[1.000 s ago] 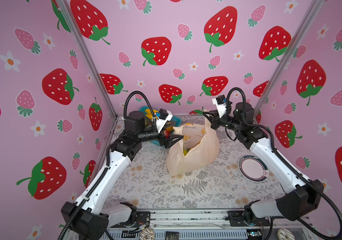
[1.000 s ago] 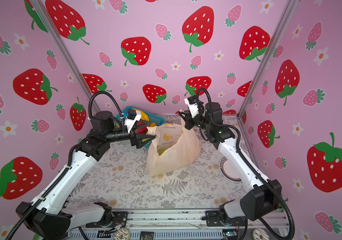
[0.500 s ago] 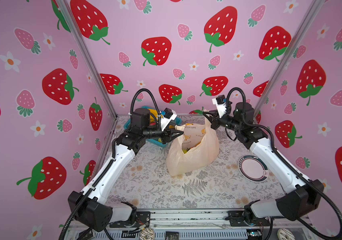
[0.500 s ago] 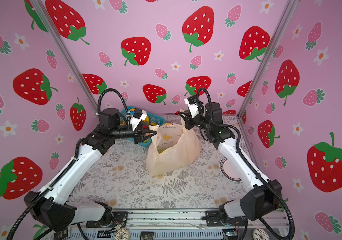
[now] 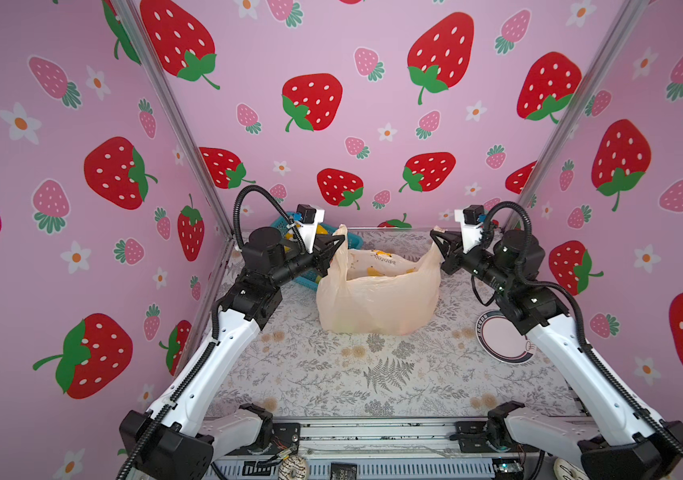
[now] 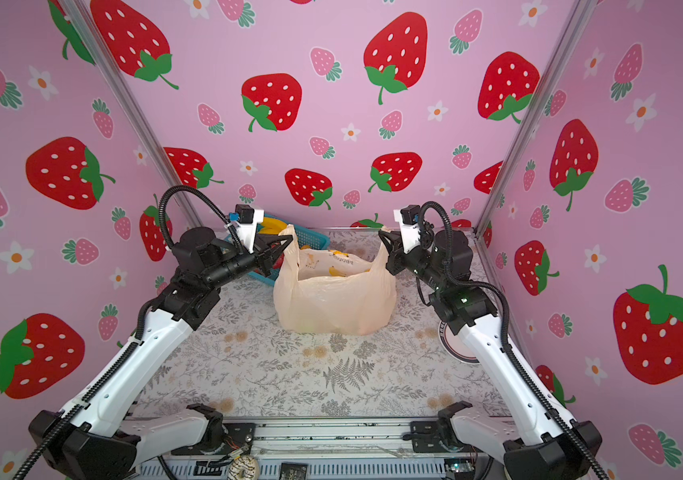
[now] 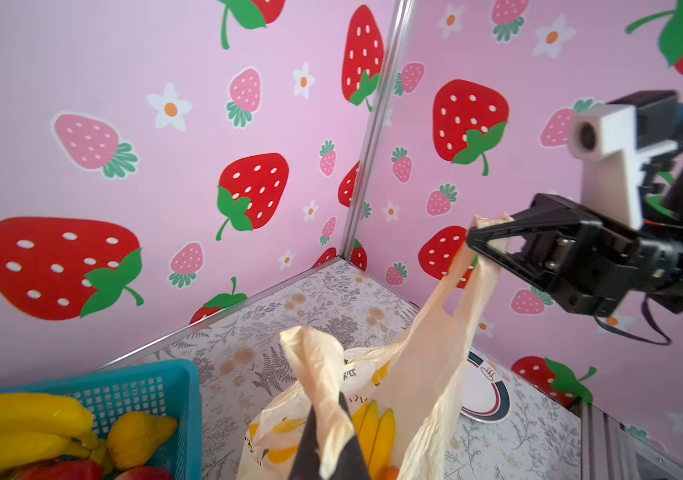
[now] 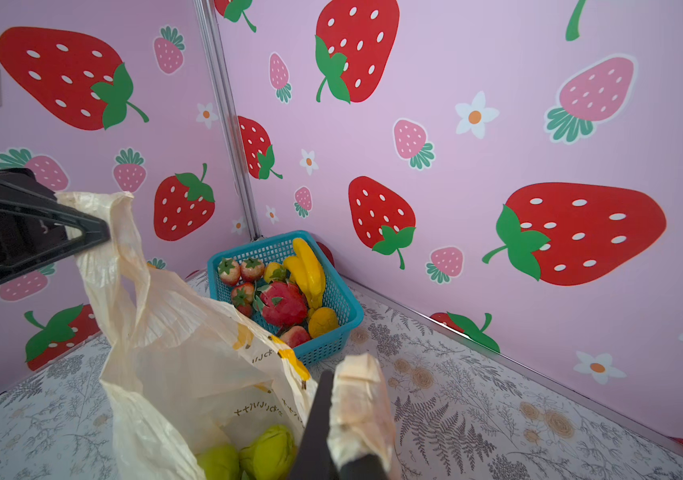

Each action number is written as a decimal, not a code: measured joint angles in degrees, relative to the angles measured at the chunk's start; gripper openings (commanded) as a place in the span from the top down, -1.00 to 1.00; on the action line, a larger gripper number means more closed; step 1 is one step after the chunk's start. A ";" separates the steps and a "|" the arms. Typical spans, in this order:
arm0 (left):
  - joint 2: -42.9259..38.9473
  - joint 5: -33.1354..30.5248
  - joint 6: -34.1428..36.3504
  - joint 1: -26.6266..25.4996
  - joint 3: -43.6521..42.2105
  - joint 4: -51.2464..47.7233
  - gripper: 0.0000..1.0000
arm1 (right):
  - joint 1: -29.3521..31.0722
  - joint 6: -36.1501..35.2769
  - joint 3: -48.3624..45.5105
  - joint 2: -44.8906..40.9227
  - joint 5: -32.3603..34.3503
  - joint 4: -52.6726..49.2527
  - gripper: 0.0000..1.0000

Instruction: Place the fake fruits into the plastic bag and tie a complex knot

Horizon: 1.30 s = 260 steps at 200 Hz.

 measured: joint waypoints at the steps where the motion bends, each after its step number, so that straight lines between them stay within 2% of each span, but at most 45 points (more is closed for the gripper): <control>1: 0.02 -0.13 -0.17 0.09 -0.04 0.00 1.00 | 0.00 0.00 -0.02 0.00 0.02 0.04 1.00; 22: 0.09 -1.51 -2.23 1.60 -1.05 0.83 1.00 | 0.00 0.35 -0.55 0.48 1.03 0.66 1.00; 46: -0.13 -1.90 -4.09 1.81 -2.80 2.45 1.00 | 0.00 0.83 -0.37 2.03 1.16 1.55 0.85; 84: -0.46 -2.82 -7.56 2.25 -5.27 3.56 1.00 | 0.00 0.68 1.05 3.65 1.64 0.76 0.16; 98: -0.46 -2.99 -8.39 2.47 -5.60 3.67 1.00 | 0.00 0.52 1.03 2.99 1.77 0.44 -0.01; 116: -0.57 -3.04 -8.98 2.62 -5.68 3.67 1.00 | 0.00 0.28 0.09 1.07 1.99 0.31 -0.41; 146: -1.38 -3.04 -9.29 2.73 -5.79 3.69 1.00 | 0.00 -1.81 -3.63 -2.93 1.29 0.87 -0.76; 172: -2.19 -2.95 -9.44 2.78 -6.21 3.69 1.00 | 0.00 -3.65 -5.57 -2.12 -1.14 2.32 -1.00; 200: -2.16 -2.84 -9.64 2.78 -6.25 3.67 1.00 | -0.02 -6.29 -6.43 1.64 -3.80 4.85 -1.00; 211: -2.16 -2.78 -9.64 2.78 -6.25 3.67 1.00 | -0.02 -7.28 -6.43 3.21 -4.50 5.99 -0.93; 230: -2.16 -2.49 -9.64 2.80 -6.25 3.65 1.00 | -0.17 -8.72 -6.40 5.75 -6.45 8.63 -0.58; 247: -2.16 -2.49 -9.64 2.78 -6.27 3.65 1.00 | -0.48 -8.52 -6.29 7.54 -8.52 10.56 -0.11; 260: -2.23 -2.47 -9.66 2.82 -6.27 3.63 1.00 | -0.83 -8.09 -6.27 8.26 -9.18 11.63 -0.04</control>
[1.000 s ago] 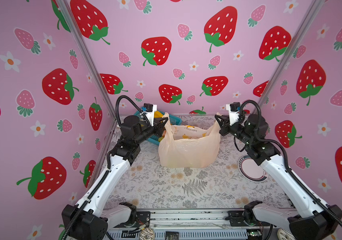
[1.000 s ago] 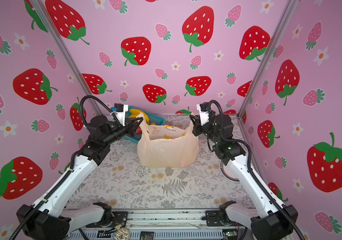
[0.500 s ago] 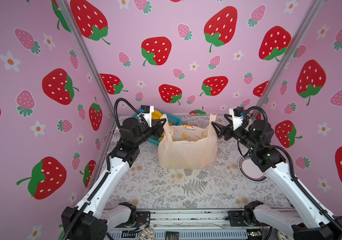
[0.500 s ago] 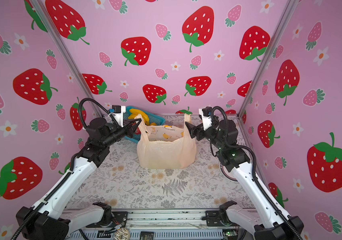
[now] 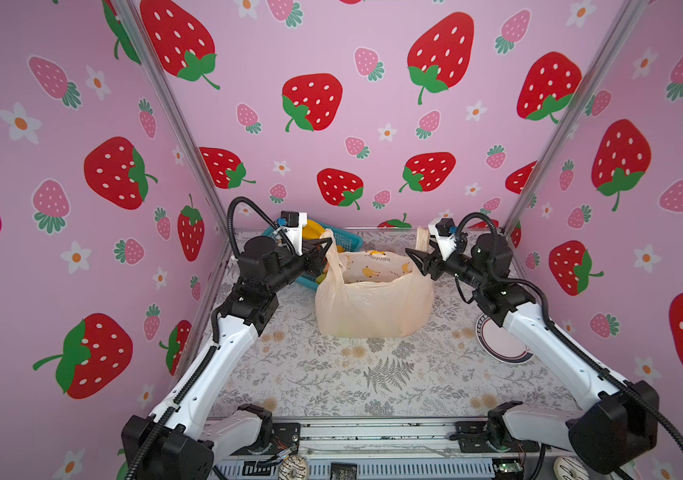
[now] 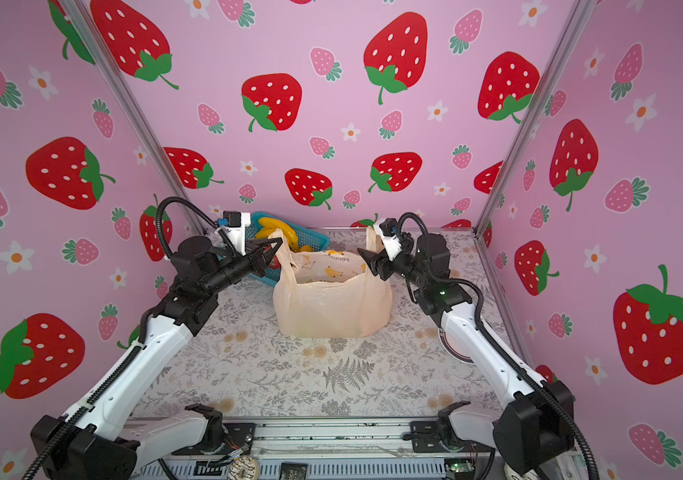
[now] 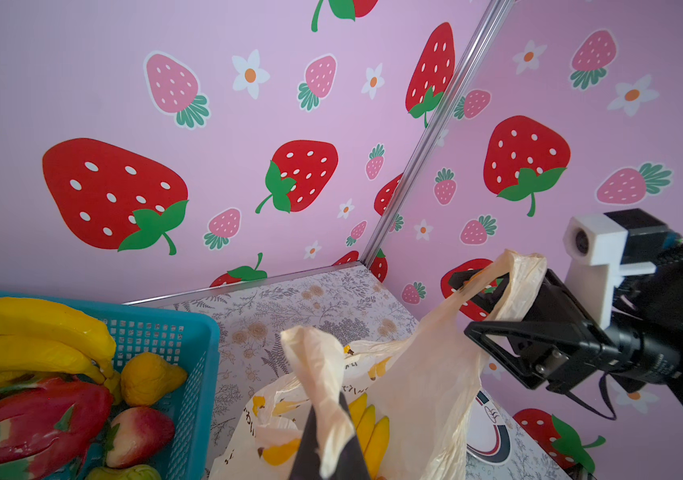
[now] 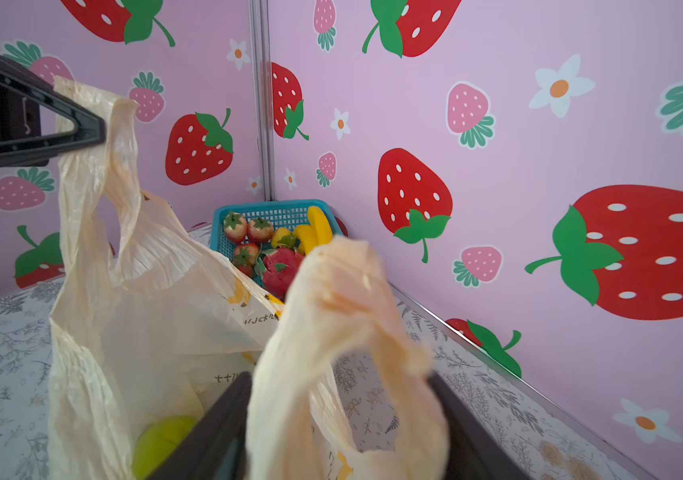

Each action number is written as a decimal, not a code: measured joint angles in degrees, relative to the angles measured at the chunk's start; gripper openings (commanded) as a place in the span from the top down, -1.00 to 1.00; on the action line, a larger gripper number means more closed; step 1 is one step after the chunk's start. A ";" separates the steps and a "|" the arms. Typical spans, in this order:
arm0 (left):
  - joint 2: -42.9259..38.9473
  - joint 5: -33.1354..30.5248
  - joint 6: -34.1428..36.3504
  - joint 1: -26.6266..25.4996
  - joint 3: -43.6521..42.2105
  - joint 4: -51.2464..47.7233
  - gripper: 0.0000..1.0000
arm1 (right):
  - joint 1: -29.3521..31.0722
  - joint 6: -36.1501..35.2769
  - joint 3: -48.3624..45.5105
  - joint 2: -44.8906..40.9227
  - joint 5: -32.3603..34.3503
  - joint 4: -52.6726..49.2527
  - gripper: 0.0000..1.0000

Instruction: Place the fake fruits into the plastic bag and tie a complex knot

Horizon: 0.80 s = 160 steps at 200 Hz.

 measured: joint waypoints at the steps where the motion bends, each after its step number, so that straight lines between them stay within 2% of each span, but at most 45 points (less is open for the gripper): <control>1: 0.00 -0.02 0.02 0.00 0.00 0.00 1.00 | -0.07 -0.17 0.02 0.02 0.13 0.07 -0.04; 7: -0.11 0.00 -0.04 0.02 -0.02 0.00 1.00 | -0.26 0.39 0.04 0.09 0.55 0.33 -0.14; 27: -0.79 0.63 -1.14 0.00 -0.26 0.07 1.00 | -0.87 3.28 1.33 0.07 6.45 -0.31 -0.64; 49: -1.46 1.14 -3.19 -0.02 -0.74 0.59 1.00 | -0.46 6.19 2.38 -1.68 13.16 -0.59 -0.88; 67: -1.99 1.11 -4.50 -0.28 -1.33 0.72 1.00 | 3.04 5.70 1.86 -5.20 18.91 0.09 -0.93; 85: -2.21 1.01 -5.14 -0.59 -1.51 0.72 1.00 | 11.26 2.84 1.84 -8.39 24.35 2.05 -0.93; 107: -2.40 0.92 -5.92 -0.81 -1.70 0.72 1.00 | 20.61 -0.81 1.90 -8.83 26.88 4.96 -0.92; 131: -2.40 0.90 -6.47 -0.92 -1.73 0.72 1.00 | 28.06 -4.68 2.12 -4.17 27.39 6.93 -0.97; 160: -2.40 0.94 -7.08 -0.96 -1.73 0.72 1.00 | 31.06 -7.04 2.23 4.76 25.16 8.39 -0.99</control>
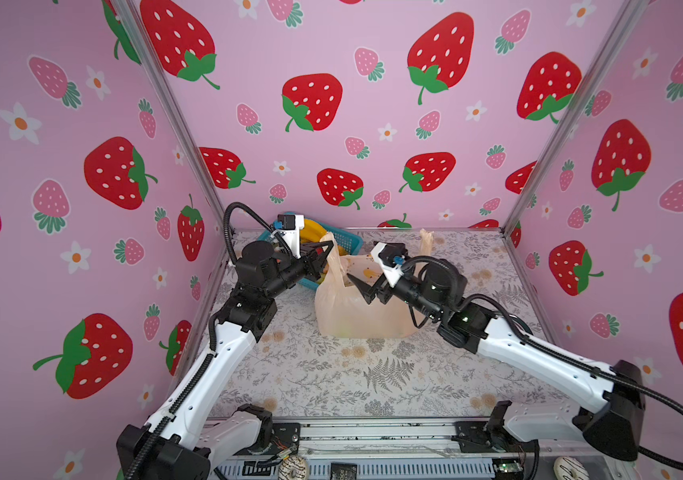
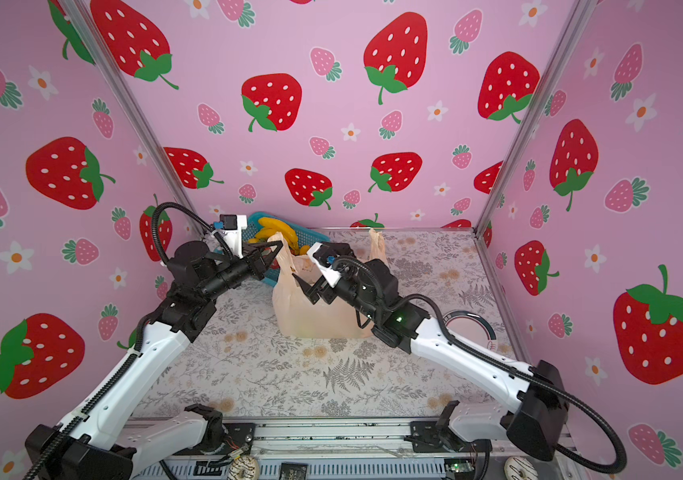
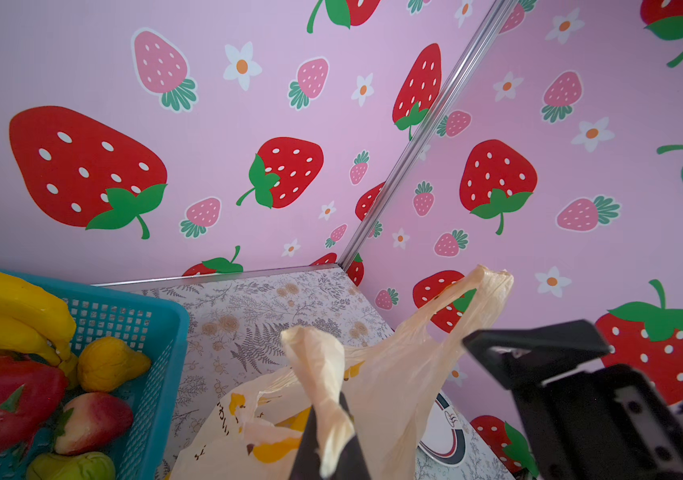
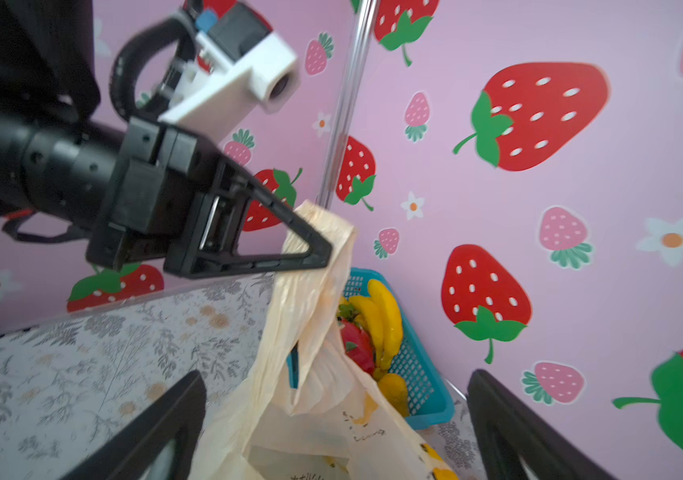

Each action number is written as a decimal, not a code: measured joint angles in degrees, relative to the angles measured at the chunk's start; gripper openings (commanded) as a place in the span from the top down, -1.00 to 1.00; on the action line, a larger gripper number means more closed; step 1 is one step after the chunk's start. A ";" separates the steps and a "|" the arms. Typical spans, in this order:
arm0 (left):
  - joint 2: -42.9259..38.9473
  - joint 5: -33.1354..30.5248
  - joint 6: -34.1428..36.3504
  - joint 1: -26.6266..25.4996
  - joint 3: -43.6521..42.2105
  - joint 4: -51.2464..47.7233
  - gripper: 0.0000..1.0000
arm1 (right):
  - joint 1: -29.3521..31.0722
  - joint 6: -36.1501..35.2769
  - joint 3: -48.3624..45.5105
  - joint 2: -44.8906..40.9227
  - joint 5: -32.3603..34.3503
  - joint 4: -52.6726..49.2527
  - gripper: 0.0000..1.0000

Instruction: Place the fake fruits into the plastic bag and tie a complex knot

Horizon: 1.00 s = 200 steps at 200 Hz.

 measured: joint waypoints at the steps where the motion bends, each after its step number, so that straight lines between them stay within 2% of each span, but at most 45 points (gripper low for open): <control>1: 0.00 0.00 0.00 -0.02 0.00 0.00 1.00 | 0.00 -0.02 0.00 0.24 -0.09 0.02 -0.99; 49: -0.07 -0.02 -0.44 -0.17 -0.04 0.00 1.00 | -2.51 1.25 4.66 13.20 -9.68 3.37 -0.95; 60: -0.22 -0.04 -0.46 -0.17 -0.07 -0.02 1.00 | -3.50 2.45 6.51 15.63 -12.00 4.92 -0.76; 80: -0.79 -0.09 -0.68 -0.17 -0.26 -0.02 1.00 | -4.76 4.94 8.33 19.26 -16.68 8.87 -0.18; 95: -1.20 -0.22 -1.07 -0.17 -0.26 -0.02 1.00 | -5.57 7.06 8.11 21.59 -19.26 12.09 0.16; 114: -1.55 -0.76 -1.95 -0.20 -0.50 -0.04 1.00 | -6.49 10.36 4.85 23.89 -22.40 17.51 0.40; 129: -1.81 -1.14 -2.58 -0.24 -1.46 -0.11 1.00 | -6.78 11.91 1.14 24.63 -24.24 20.48 0.50; 143: -1.81 -1.36 -2.99 -0.35 -2.34 -0.28 1.00 | -6.86 12.90 -1.22 24.79 -25.07 21.53 0.50; 151: -1.81 -1.42 -3.28 -0.37 -2.71 -0.31 1.00 | -6.88 13.22 -1.95 24.70 -25.18 21.84 0.43; 174: -1.84 -1.49 -3.96 -0.37 -3.06 0.59 1.00 | -6.86 14.19 -2.34 23.63 -24.35 21.84 -0.01; 182: -1.92 -1.51 -4.17 -0.37 -3.06 1.14 1.00 | -6.82 14.99 -2.34 23.04 -23.63 21.94 -0.23; 200: -2.14 -1.62 -5.18 -0.39 -3.15 2.32 1.00 | -6.01 15.96 -2.34 21.40 -20.41 22.73 -0.46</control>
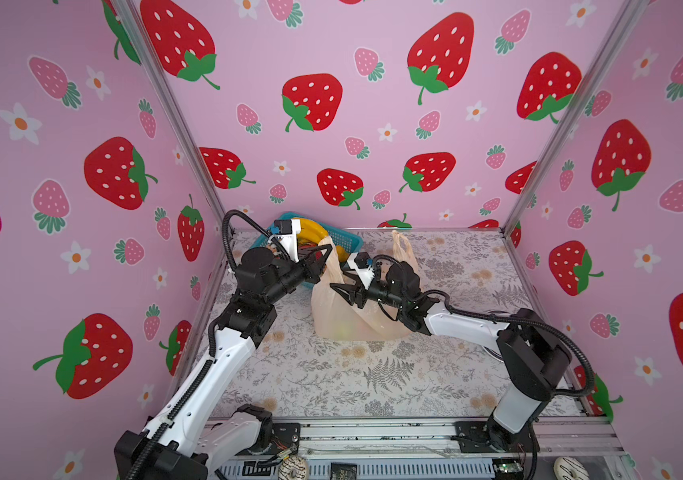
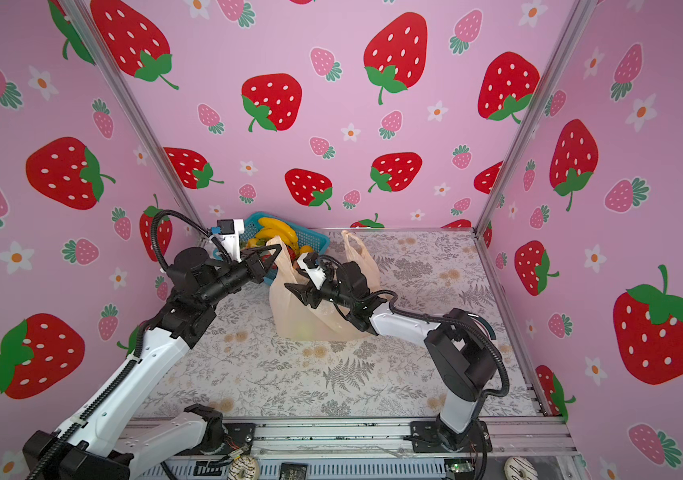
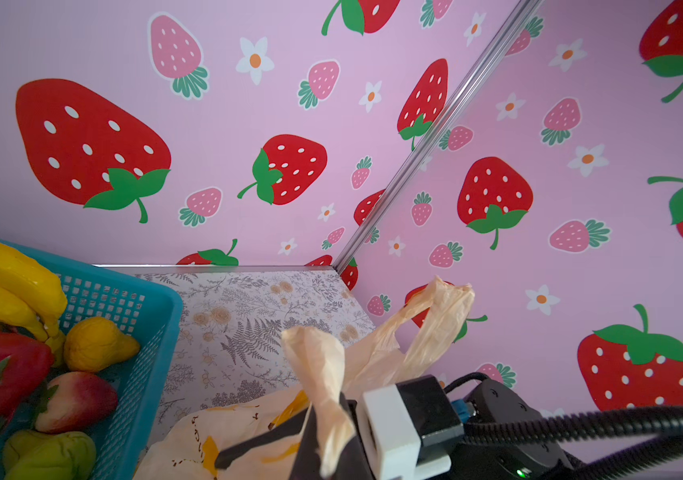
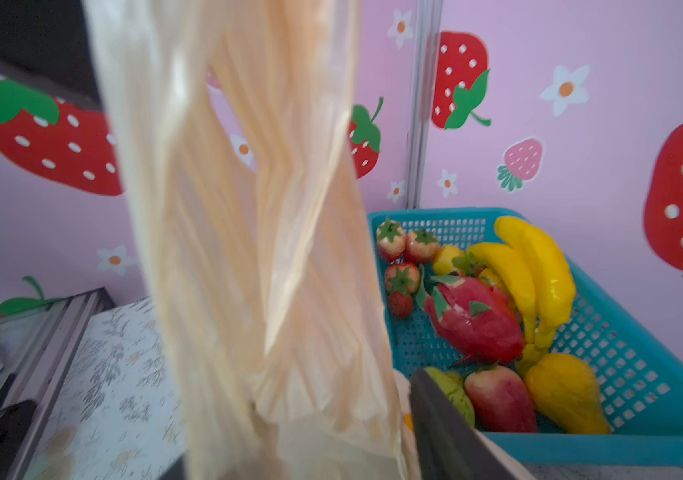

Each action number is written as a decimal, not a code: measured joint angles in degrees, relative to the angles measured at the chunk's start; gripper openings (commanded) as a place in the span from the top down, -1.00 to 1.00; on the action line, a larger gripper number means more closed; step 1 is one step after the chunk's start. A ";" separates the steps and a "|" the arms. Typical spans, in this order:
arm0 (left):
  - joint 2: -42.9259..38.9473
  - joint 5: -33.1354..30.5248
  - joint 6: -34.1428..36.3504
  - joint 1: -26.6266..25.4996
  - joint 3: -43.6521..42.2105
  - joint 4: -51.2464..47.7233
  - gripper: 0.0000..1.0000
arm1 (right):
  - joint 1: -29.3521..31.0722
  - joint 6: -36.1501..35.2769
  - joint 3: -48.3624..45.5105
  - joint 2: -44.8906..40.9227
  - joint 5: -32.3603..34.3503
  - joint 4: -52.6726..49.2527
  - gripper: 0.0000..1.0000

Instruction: Place the fake fruits into the plastic bag and tie a complex knot

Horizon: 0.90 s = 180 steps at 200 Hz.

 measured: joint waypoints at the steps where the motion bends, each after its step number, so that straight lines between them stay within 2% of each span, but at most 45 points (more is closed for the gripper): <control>1: 0.00 0.00 -0.02 0.00 -0.02 0.04 1.00 | 0.04 0.00 0.00 -0.07 0.15 0.02 -0.47; 14: -0.09 -0.24 -0.85 -0.07 -0.04 0.39 1.00 | 1.11 0.55 0.02 -1.11 3.45 1.27 -0.51; 34: -0.15 -1.29 -2.71 -0.46 -0.09 0.46 1.00 | 3.63 1.09 0.09 -1.73 9.66 4.00 -0.44; 75: -1.79 -4.24 -7.28 -1.86 -1.38 0.46 1.00 | 8.37 2.29 4.46 0.83 25.18 7.52 -0.21; 96: -3.15 -5.86 -9.35 -2.38 -2.27 0.72 1.00 | 9.68 4.26 7.63 4.07 33.73 9.90 0.02; 108: -3.87 -6.88 -10.38 -2.58 -3.13 1.27 1.00 | 10.19 6.36 8.26 5.97 37.24 11.30 0.09; 159: -2.84 -8.85 -12.28 -2.69 -5.05 0.79 1.00 | 10.56 12.02 5.14 12.31 43.50 12.79 0.13; 180: -2.25 -8.81 -12.44 -2.71 -5.05 1.07 1.00 | 10.40 11.10 3.43 12.26 44.04 11.78 -0.01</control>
